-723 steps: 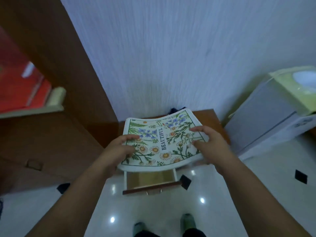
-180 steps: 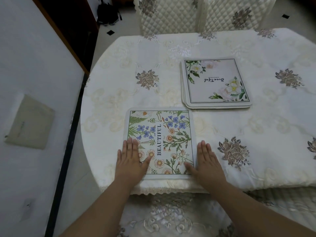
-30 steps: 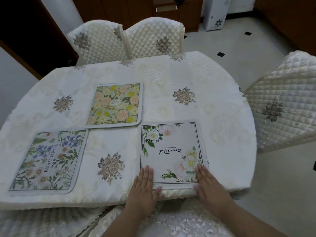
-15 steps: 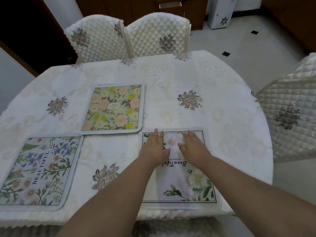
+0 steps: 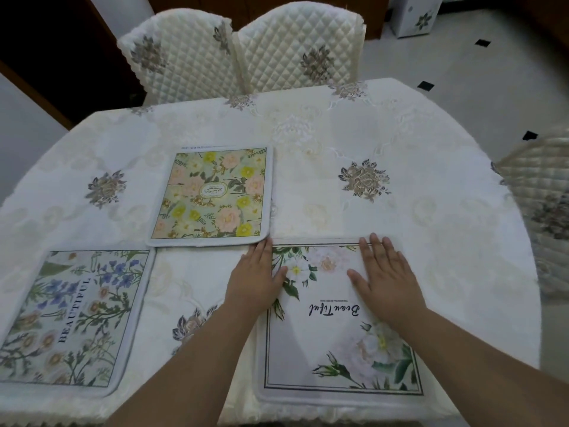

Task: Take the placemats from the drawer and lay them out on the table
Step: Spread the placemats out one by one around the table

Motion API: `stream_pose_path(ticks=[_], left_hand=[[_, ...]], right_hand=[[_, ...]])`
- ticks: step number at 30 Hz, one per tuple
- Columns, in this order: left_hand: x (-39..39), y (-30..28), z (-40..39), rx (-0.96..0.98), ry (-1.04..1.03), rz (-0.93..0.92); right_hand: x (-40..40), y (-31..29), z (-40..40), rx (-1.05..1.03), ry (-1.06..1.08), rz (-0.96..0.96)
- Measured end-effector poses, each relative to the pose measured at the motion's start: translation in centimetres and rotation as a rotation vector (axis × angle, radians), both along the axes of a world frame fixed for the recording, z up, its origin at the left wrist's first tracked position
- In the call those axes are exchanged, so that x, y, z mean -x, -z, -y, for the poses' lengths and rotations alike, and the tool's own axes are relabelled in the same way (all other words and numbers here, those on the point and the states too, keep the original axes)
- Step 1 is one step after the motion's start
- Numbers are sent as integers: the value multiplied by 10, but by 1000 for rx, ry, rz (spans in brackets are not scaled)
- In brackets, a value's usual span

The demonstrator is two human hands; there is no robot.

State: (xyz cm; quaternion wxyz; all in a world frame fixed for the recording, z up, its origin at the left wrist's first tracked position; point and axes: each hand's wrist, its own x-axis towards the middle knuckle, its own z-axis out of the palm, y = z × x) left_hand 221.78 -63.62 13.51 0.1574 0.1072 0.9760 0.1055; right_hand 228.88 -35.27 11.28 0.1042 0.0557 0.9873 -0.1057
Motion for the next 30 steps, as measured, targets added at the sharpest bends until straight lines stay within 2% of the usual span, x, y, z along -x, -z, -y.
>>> stream_pose_path(ticks=[7, 10, 12, 14, 16, 19, 21, 23, 26, 30], left_hand=[[4, 0, 4, -28, 24, 7], [4, -7, 6, -65, -68, 90], [9, -21, 14, -172, -167, 88], [23, -36, 33, -336, -278, 28], [45, -51, 60, -399, -379, -45], [86, -57, 108, -345, -494, -99], [110, -55, 136, -271, -572, -15], [125, -50, 156, -271, -626, 81], [136, -35, 177, -162, -633, 94], [140, -25, 195, -87, -641, -9]], right_hand=[[1, -4, 7, -23, 58, 22], [8, -5, 16, -26, 120, 56], [16, -12, 28, -9, 155, 62], [29, -22, 49, 83, 146, 33], [49, -34, 77, 298, 127, 4], [84, -53, 124, 629, 169, 53], [105, -64, 153, 731, 198, 103], [121, -72, 175, 763, 174, 139], [136, -73, 193, 768, 187, 167], [147, -65, 200, 775, 343, 3]])
